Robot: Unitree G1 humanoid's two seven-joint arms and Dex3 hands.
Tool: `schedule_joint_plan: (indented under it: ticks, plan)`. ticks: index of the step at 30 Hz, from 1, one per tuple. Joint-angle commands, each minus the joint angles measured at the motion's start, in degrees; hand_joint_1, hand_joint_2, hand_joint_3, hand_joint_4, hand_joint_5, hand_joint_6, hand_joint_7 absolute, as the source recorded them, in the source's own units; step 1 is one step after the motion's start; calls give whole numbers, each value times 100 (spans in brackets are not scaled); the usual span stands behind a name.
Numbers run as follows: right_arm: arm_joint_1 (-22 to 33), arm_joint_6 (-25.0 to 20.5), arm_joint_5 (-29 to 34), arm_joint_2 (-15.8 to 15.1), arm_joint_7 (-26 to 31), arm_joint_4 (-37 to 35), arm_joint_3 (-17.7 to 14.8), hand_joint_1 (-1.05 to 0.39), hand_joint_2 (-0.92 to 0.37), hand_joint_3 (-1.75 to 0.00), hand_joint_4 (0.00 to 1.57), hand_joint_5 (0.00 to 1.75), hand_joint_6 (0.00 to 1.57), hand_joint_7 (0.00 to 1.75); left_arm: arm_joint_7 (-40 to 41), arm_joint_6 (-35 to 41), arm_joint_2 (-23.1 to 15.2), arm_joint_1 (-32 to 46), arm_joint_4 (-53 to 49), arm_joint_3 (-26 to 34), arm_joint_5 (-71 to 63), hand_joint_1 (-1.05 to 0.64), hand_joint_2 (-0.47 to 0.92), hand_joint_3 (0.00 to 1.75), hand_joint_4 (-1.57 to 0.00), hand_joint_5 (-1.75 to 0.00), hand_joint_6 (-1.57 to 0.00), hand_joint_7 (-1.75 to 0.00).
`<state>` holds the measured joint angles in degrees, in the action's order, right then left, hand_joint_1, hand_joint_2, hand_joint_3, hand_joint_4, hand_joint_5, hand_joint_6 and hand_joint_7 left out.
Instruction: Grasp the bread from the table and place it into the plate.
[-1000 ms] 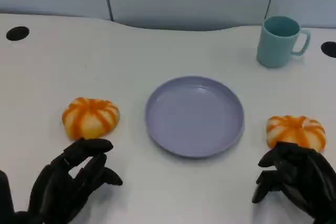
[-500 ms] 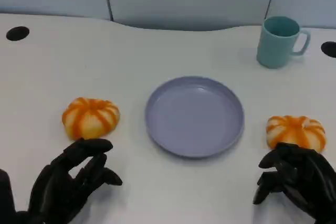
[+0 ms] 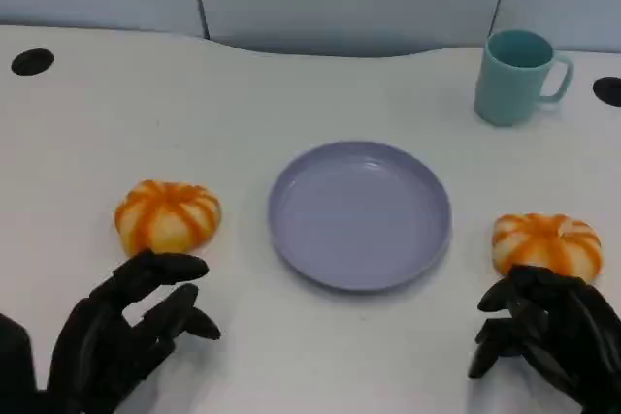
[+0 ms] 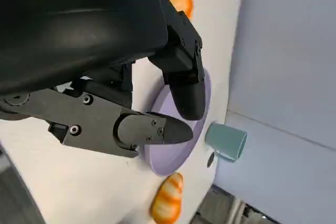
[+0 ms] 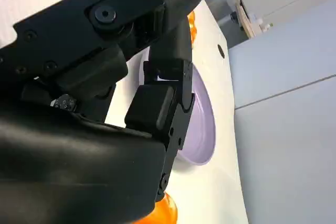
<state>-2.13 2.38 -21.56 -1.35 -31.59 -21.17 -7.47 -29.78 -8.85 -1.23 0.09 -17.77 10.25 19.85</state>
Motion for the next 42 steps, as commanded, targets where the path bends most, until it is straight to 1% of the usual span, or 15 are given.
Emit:
schedule_joint_plan:
  ticks: [1, 5, 10, 12, 14, 16, 19, 24, 25, 26, 27, 30, 33, 37, 42]
  plan:
    - [-30, 104, 21, -41, -24, -52, -30, -94, -80, -1, 142, 83, 124, 73, 171, -904, -65, -43, -199, -42, -401, -47, 92, 25, -55, -142, -63, -72]
    - [-40, 90, 58, -5, 55, -29, -29, -95, -79, 0, 143, 83, 127, 71, 273, -1572, -120, -30, -105, -119, -691, -41, 92, 24, -50, -134, -66, -53]
    - [-67, 79, 66, 18, 43, -34, -17, -93, -79, 0, 142, 83, 126, 70, 604, -1711, -268, 191, 497, -262, -1161, -41, 92, 20, -49, -123, -68, -43]
    - [-78, 80, 83, 30, 63, -43, -10, -94, -80, 0, 143, 84, 126, 70, 648, -1775, -360, 297, 794, -326, -1294, -40, 92, 18, -49, -114, -67, -34]
    - [-78, 97, 96, 50, 83, -45, -6, -95, -80, 0, 143, 83, 126, 71, 803, -1833, -487, 406, 1098, -377, -1632, -41, 92, 16, -46, -107, -66, -26]
    - [-82, 158, 105, 65, 67, -71, 3, -96, -80, 0, 142, 83, 127, 71, 1042, -2227, -662, 428, 1232, -379, -2163, -42, 92, 12, -44, -103, -65, -22]
    - [-76, 202, 123, 94, 99, -82, 20, -97, -80, 0, 142, 83, 127, 72, 1692, -2768, -1001, 355, 1400, -326, -3427, -52, 92, 11, -35, -95, -60, -14]
    - [-60, 169, 100, 115, 116, -82, 33, -97, -80, 0, 143, 82, 127, 72, 2375, -2951, -1343, 292, 1545, -381, -4395, -56, 92, 6, -20, -87, -52, -6]
    - [-68, 207, 100, 112, 89, -124, 31, -97, -79, 0, 143, 82, 127, 72, 2486, -2896, -1459, 242, 1610, -388, -4691, -56, 92, 6, -18, -85, -51, -5]
    - [-68, 215, 112, 113, 96, -135, 35, -97, -80, 0, 143, 82, 126, 72, 2588, -2755, -1573, 183, 1703, -397, -5041, -58, 92, 6, -16, -75, -46, -3]
    - [-69, 226, 121, 112, 102, -144, 39, -97, -80, 0, 143, 82, 127, 71, 2667, -2641, -1645, 147, 1766, -412, -5274, -61, 92, 4, -16, -59, -41, -2]
    - [-67, 293, 182, 99, 103, -149, 74, -97, -81, -1, 143, 82, 126, 71, 2760, -2130, -1863, 32, 2011, -510, -5965, -62, 92, 1, -16, -36, -33, 0]
    - [-65, 323, 204, 102, 102, -155, 78, -95, -82, -1, 143, 83, 125, 72, 2758, -1738, -2083, -183, 2065, -688, -6409, -60, 89, 0, -10, -27, -29, 0]
    - [-66, 345, 197, 101, 104, -169, 85, -94, -82, -1, 142, 84, 124, 73, 2840, -1517, -2221, -231, 2100, -853, -6476, -59, 87, 0, -9, -23, -28, 0]
    - [-85, 299, 214, 105, 191, -159, 100, -96, -81, 0, 142, 86, 124, 75, 2617, -788, -2487, -790, 1960, -1322, -7202, -57, 81, 0, -2, -19, -21, 0]
